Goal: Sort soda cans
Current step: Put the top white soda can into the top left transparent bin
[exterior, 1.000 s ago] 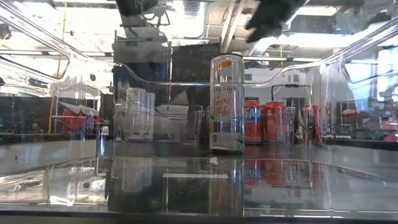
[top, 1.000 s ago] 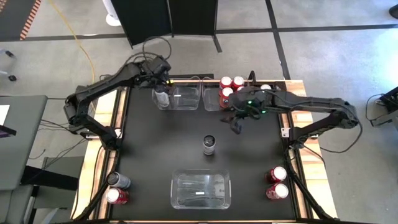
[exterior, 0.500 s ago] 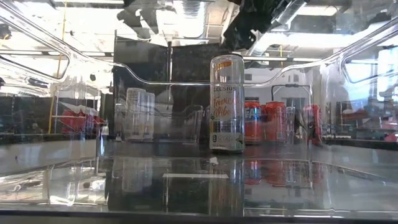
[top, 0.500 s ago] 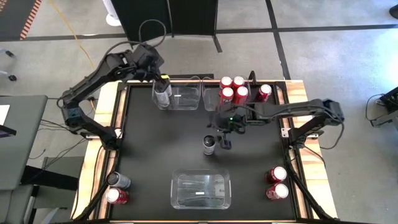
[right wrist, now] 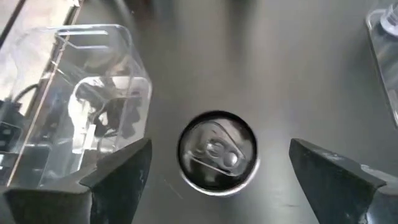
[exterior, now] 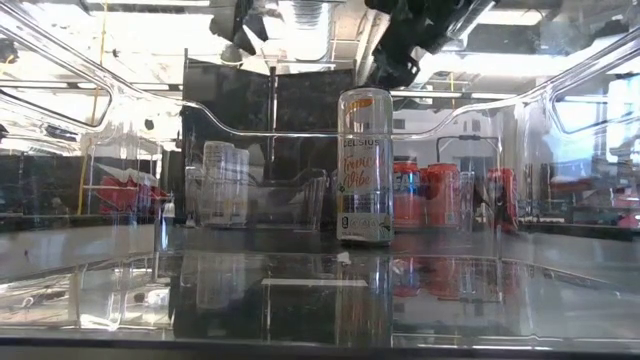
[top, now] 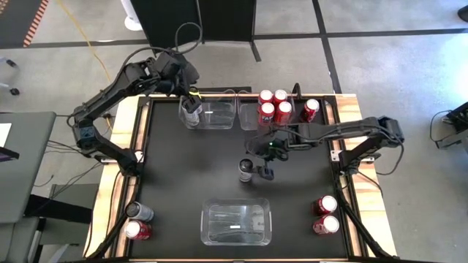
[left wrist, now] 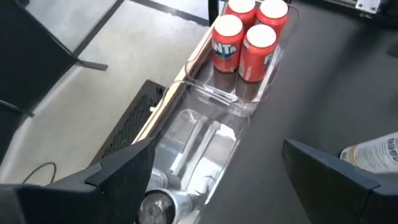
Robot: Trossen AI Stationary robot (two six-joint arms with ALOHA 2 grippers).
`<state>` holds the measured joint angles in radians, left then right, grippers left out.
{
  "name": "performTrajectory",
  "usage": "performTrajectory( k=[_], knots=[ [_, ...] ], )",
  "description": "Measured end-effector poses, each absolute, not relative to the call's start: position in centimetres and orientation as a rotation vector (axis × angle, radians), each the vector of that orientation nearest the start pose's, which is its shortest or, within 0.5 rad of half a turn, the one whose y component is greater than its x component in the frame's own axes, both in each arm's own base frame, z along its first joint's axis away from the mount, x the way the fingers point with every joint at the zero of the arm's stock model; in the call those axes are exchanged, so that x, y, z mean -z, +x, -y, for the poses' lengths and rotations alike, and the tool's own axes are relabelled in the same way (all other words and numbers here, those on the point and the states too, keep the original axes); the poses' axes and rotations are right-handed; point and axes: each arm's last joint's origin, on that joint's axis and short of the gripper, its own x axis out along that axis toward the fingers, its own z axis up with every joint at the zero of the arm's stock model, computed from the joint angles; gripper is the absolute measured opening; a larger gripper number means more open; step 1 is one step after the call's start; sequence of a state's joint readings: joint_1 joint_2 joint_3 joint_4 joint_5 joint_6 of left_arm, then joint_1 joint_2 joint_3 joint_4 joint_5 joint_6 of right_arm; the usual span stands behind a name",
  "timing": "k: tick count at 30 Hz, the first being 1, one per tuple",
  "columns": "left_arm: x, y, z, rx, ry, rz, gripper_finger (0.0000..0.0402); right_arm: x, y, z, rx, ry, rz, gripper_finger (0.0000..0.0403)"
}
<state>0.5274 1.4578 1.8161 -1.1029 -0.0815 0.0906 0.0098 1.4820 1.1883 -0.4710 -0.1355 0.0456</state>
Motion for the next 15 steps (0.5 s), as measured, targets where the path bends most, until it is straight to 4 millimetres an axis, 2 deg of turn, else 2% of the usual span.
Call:
performTrajectory(
  k=[6, 15],
  knots=[
    [-44.1, 23.1, -13.8, -0.537, -0.063, -0.778, 0.0348, -28.1, 32.0, -0.5, -0.115, 0.091, -0.788, 0.0399],
    [-44.1, 23.1, -13.8, -0.531, -0.042, -0.795, 0.0348, -26.0, 33.6, -0.4, -0.137, 0.103, -0.832, 0.0400]
  ],
)
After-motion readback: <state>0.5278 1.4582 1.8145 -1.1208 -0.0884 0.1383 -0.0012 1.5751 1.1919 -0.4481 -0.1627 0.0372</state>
